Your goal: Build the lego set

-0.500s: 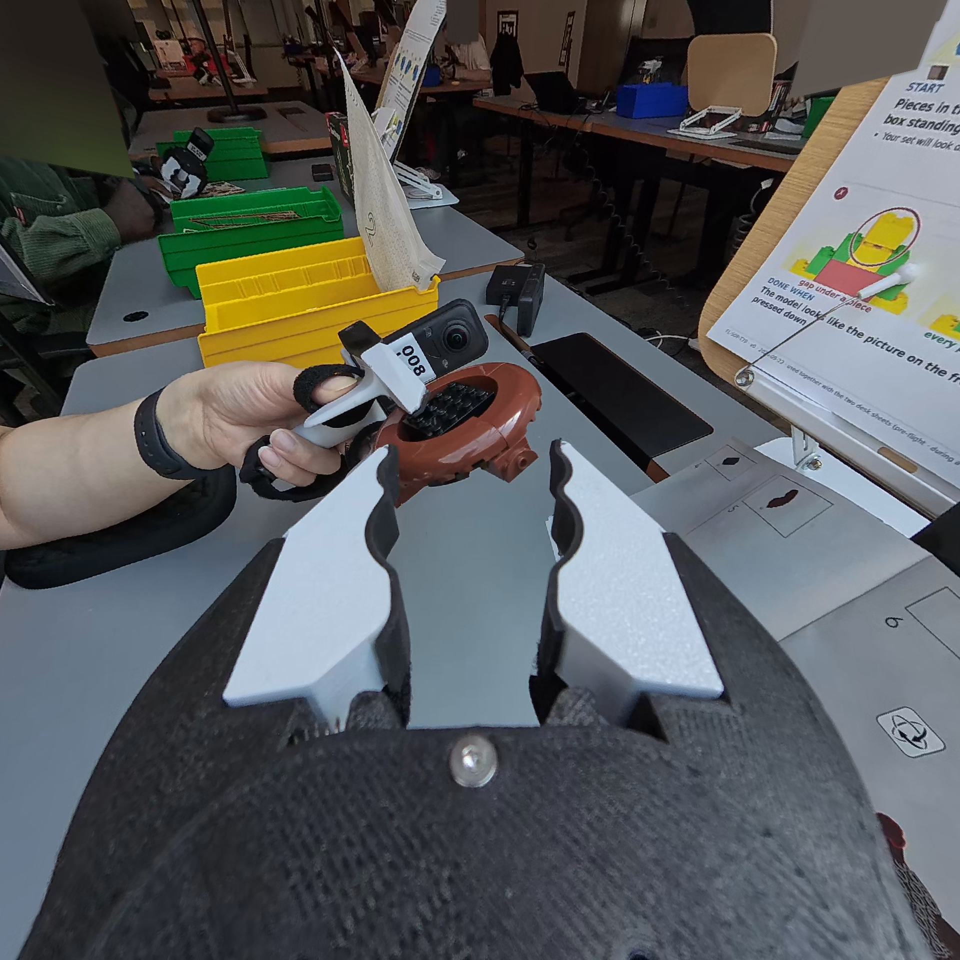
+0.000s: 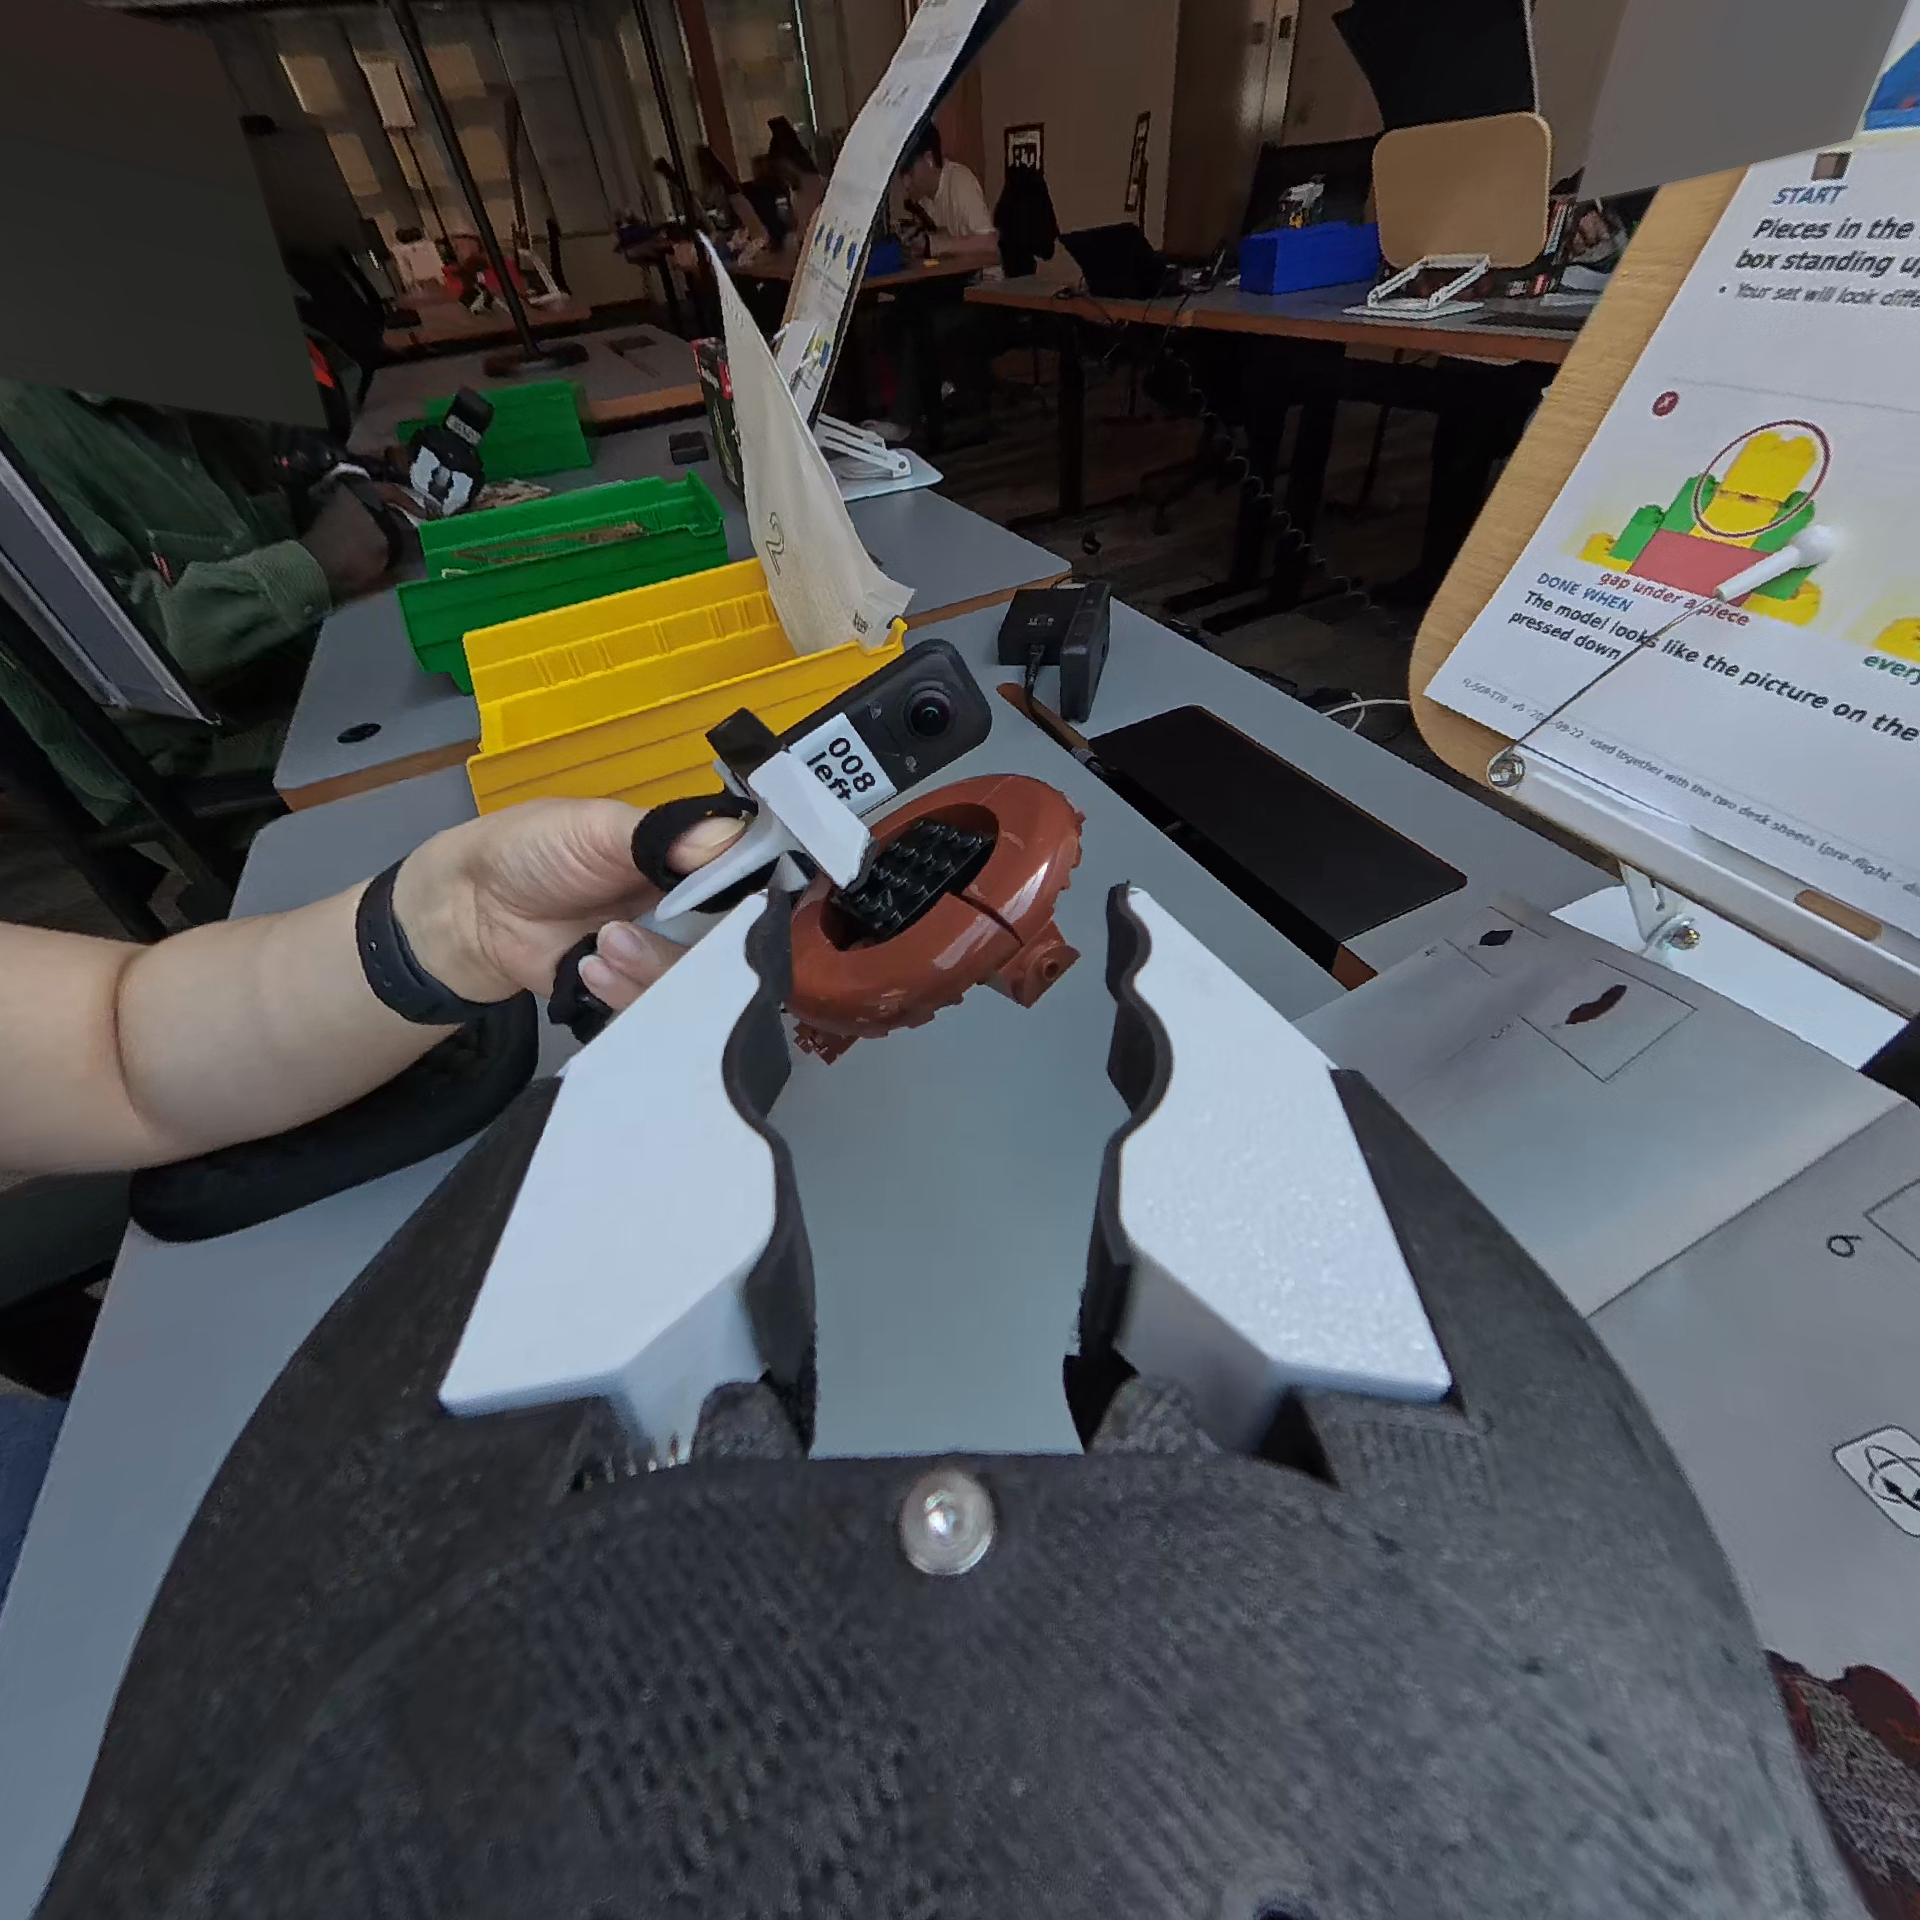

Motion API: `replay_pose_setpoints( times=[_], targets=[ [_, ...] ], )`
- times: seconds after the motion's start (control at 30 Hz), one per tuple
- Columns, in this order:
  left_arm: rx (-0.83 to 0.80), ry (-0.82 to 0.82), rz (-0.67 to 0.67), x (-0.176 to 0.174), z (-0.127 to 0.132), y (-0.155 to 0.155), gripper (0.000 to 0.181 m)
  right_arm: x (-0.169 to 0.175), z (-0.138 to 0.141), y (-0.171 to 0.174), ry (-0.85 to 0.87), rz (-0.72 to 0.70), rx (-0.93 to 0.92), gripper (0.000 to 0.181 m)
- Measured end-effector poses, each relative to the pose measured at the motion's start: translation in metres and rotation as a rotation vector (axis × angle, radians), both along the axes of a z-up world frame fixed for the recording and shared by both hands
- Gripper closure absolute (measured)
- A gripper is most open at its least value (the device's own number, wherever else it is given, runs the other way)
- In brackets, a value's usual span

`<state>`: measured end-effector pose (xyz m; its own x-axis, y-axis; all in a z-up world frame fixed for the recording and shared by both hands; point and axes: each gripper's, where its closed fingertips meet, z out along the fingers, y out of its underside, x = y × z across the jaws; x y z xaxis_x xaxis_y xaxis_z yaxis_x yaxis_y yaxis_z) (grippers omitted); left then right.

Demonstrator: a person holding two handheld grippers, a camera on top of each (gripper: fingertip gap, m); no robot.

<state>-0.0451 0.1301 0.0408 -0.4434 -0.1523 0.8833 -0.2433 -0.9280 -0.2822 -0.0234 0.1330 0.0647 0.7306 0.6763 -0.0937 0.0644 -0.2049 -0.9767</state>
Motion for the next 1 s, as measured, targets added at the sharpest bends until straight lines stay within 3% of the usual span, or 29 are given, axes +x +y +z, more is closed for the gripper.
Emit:
replay_pose_setpoints(
  times=[0.17,0.33,0.5,0.63,0.8,0.93,1.0],
  targets=[
    [-0.04,-0.005,-0.004,0.0,-0.003,0.003,0.162,0.015,-0.006,0.005,0.129,-0.016,-0.106,0.127],
    [-0.04,0.024,0.01,0.001,-0.013,0.009,0.163,0.014,-0.024,0.008,0.059,-0.007,-0.14,0.126],
    [-0.005,0.008,0.078,-0.016,-0.002,0.03,0.162,0.022,-0.043,0.002,-0.088,0.013,-0.178,0.127],
    [0.055,0.001,0.152,-0.038,0.011,0.051,0.163,0.006,-0.091,-0.009,-0.255,0.119,-0.322,0.128],
    [0.112,-0.013,0.219,-0.064,0.027,0.067,0.163,-0.057,-0.145,-0.011,-0.267,0.288,-0.435,0.139],
    [0.128,-0.029,0.237,-0.075,0.035,0.072,0.163,-0.088,-0.183,-0.007,-0.382,0.302,-0.423,0.14],
    [0.145,-0.019,0.235,-0.076,0.036,0.071,0.163,-0.086,-0.198,-0.002,-0.474,0.233,-0.426,0.139]
  ],
)
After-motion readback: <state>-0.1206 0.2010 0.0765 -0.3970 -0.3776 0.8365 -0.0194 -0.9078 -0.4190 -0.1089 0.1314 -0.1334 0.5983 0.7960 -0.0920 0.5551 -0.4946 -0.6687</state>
